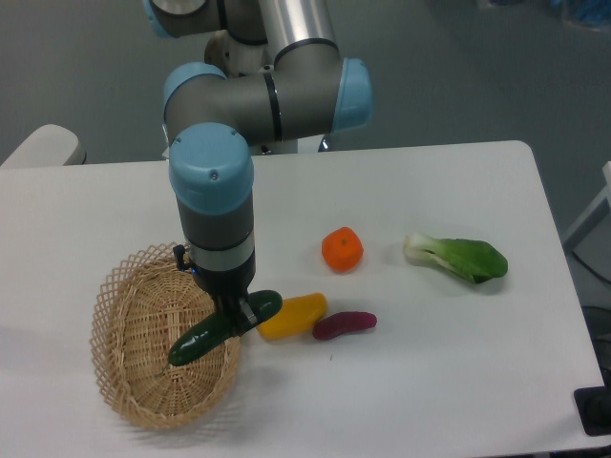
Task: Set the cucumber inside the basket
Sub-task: 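Hold the green cucumber in the gripper above the basket rim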
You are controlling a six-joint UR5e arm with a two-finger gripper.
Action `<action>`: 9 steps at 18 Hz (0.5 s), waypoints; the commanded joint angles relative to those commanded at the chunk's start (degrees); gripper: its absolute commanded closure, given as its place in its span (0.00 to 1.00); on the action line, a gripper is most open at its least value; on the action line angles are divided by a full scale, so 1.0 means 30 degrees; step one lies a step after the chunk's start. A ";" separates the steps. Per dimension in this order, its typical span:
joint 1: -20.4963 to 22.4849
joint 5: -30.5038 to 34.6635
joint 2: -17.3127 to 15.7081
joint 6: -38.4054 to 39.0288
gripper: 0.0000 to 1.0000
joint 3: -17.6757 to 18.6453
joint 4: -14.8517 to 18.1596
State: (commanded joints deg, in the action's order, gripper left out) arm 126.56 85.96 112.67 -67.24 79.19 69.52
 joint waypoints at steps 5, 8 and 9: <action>-0.0059 0.0058 0.0030 0.0059 0.86 -0.0029 -0.0029; -0.0291 0.0116 0.0059 0.0467 0.86 0.0000 0.0000; -0.0496 0.0146 0.0030 0.0730 0.86 0.0000 0.0000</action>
State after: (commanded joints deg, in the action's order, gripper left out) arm 125.07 86.40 112.76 -65.05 79.19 69.52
